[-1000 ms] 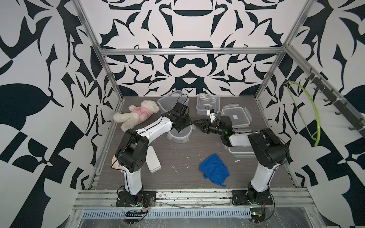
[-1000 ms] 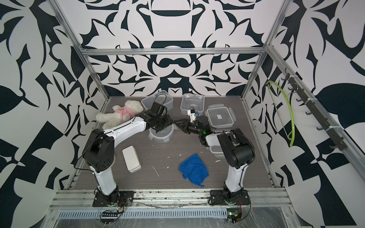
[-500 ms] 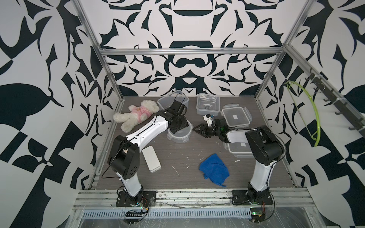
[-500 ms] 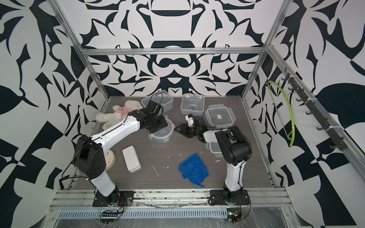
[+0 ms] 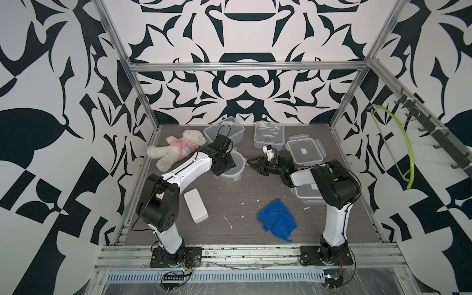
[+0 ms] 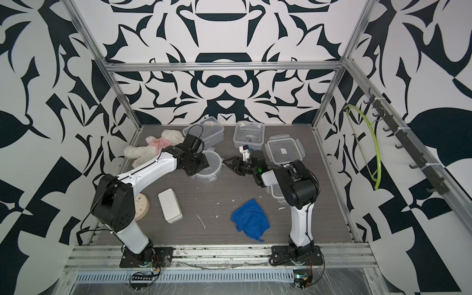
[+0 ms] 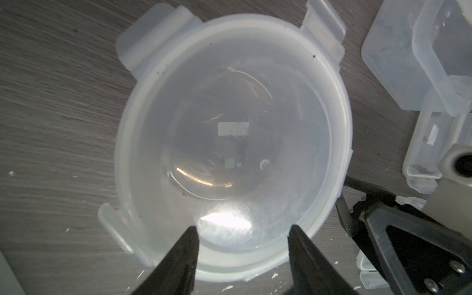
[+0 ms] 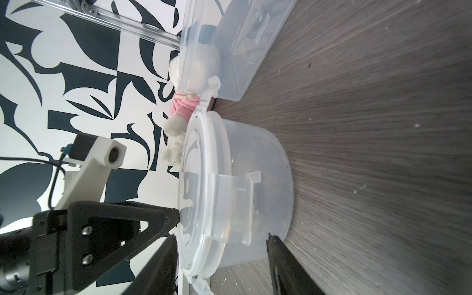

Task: Wipe the insides of the lunch boxes
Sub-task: Open the lid of the lunch box.

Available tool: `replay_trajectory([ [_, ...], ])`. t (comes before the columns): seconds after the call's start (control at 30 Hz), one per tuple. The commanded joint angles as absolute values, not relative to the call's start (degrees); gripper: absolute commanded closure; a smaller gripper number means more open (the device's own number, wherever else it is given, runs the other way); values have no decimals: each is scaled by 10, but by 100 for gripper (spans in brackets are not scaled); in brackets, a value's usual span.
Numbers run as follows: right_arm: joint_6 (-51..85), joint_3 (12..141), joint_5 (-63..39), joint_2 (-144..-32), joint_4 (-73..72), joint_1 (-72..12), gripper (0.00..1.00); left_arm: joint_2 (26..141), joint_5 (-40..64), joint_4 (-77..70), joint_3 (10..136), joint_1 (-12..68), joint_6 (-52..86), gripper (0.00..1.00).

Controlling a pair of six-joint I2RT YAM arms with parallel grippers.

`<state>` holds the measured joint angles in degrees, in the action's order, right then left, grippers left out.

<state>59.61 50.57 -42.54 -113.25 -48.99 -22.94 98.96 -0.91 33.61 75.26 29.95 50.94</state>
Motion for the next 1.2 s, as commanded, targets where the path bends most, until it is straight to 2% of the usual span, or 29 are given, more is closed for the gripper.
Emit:
replay_trajectory([
  [0.0, 599, 537, -436, -1133, -503, -234, 42, 1042, 6, 344, 725, 297, 505, 40],
  [0.3, 662, 587, -439, -1196, -584, -246, 46, 1052, 15, 335, 723, 297, 509, 40],
  [0.4, 654, 592, -433, -1189, -583, -246, 56, 1052, 17, 333, 718, 296, 510, 41],
  [0.5, 627, 593, -425, -1172, -547, -246, 62, 1051, 19, 329, 713, 297, 511, 41],
  [0.7, 545, 604, -396, -1125, -428, -246, 62, 1046, 21, 323, 700, 296, 513, 41],
  [0.83, 539, 619, -387, -1130, -418, -246, 65, 1043, 21, 319, 694, 297, 514, 41],
  [1.03, 538, 646, -381, -1154, -400, -250, 77, 1042, 22, 317, 691, 297, 515, 41],
  [1.17, 530, 652, -378, -1162, -393, -250, 95, 1041, 24, 318, 691, 297, 514, 41],
])
